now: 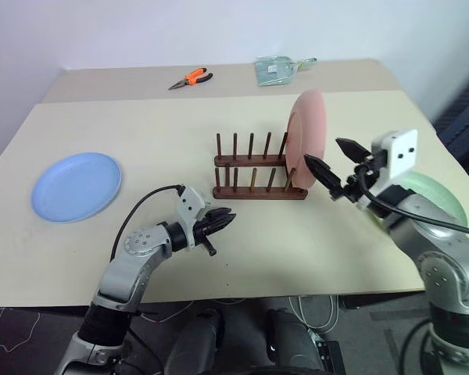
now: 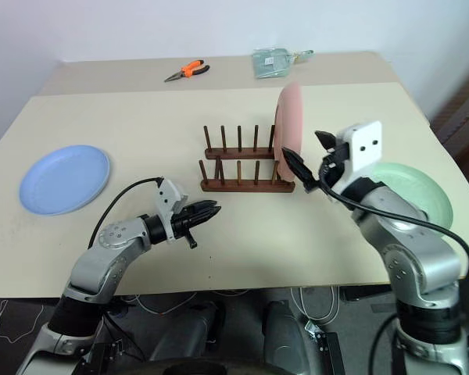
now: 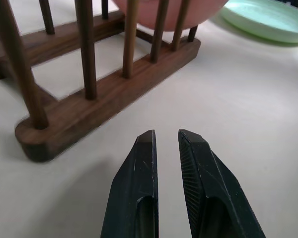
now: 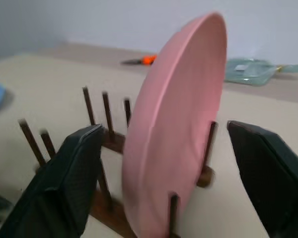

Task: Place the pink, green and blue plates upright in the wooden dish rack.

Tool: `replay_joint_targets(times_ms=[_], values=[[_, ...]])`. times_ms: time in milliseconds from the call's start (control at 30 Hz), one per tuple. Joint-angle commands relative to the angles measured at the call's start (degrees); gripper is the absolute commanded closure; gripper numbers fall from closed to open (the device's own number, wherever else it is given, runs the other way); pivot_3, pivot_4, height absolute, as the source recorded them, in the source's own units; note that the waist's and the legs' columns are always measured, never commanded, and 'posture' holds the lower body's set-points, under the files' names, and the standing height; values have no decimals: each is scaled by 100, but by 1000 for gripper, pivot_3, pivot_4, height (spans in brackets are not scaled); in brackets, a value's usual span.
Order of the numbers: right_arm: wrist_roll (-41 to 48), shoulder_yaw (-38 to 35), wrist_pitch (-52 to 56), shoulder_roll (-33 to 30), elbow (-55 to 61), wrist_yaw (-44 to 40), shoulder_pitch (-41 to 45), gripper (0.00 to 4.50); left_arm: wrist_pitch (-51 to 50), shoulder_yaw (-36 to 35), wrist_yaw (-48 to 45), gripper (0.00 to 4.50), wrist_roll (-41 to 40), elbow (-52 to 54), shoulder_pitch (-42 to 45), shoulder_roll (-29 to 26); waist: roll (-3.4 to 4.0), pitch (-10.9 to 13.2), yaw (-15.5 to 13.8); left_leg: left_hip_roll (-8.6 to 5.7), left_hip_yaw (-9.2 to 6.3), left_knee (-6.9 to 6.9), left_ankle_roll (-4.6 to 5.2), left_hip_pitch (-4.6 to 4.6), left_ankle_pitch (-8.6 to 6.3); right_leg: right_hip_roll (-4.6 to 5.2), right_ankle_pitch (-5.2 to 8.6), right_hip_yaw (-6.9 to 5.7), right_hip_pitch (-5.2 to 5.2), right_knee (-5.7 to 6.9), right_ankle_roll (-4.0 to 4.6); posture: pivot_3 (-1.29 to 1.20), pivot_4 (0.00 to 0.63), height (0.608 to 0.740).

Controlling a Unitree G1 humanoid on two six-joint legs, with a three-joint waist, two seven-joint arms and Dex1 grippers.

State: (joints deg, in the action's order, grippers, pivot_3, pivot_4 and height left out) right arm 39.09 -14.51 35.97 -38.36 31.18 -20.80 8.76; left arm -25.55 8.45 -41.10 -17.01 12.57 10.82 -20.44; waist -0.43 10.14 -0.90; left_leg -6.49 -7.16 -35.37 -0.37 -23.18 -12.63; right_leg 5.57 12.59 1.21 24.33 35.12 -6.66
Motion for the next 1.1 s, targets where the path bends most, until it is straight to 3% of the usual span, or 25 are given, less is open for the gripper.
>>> replay_joint_targets(times_ms=[33, 167, 400, 500, 667, 900, 1100], values=[[-13, -879, -163, -586, 103, -811, -634, 332, 47, 27, -87, 3831, -104, 172, -9, -20, 0, 0, -1, 0, 0, -4, 2, -2, -1, 1, 0, 0, 0, 0, 0, 0, 150, 739], [-457, -1124, -253, -922, -53, -1145, -1428, 332, 57, 45, -164, 3831, -99, 90, 38, -34, 0, 0, 36, 7, 6, -16, 4, -4, -3, 2, 0, 4, 0, 1, 4, 0, 150, 739], [-2341, -168, -269, -947, -1010, -276, -1594, 332, 86, 152, -274, 3831, -47, -34, 159, -1, -1, -1, 21, 16, 24, -37, 5, -7, -5, 1, 4, 7, 0, 3, 30, 0, 150, 739], [-2860, 201, -220, -921, -1363, -38, -1457, 1642, 97, 166, -274, 3831, -43, -70, 199, 15, 0, -1, 13, 15, 26, -40, 7, -9, -6, 1, 3, 7, 2, 4, 32, 0, 150, 739], [-3109, 329, -150, -697, -1533, 78, -1215, 4431, 116, 157, -270, 3831, -35, -58, 179, -2, 1, -1, 18, 14, 26, -43, 9, -11, -7, 0, -3, 8, 4, 4, 22, 0, 150, 739], [-3226, 5, -720, -611, -1340, 159, -505, 4475, 156, 110, -246, 3831, -36, -42, 115, -34, 3, 0, 38, 12, 31, -55, 15, -13, -11, -2, -6, 9, 2, 7, 16, 0, 150, 739], [-1451, -946, -545, 83, -545, 217, 1529, 4475, 352, 0, -114, 3831, 3, -139, 113, 25, 31, 18, 35, 18, 38, -58, 16, -13, -11, -3, -14, 8, 8, 12, 9, 0, 150, 739]])
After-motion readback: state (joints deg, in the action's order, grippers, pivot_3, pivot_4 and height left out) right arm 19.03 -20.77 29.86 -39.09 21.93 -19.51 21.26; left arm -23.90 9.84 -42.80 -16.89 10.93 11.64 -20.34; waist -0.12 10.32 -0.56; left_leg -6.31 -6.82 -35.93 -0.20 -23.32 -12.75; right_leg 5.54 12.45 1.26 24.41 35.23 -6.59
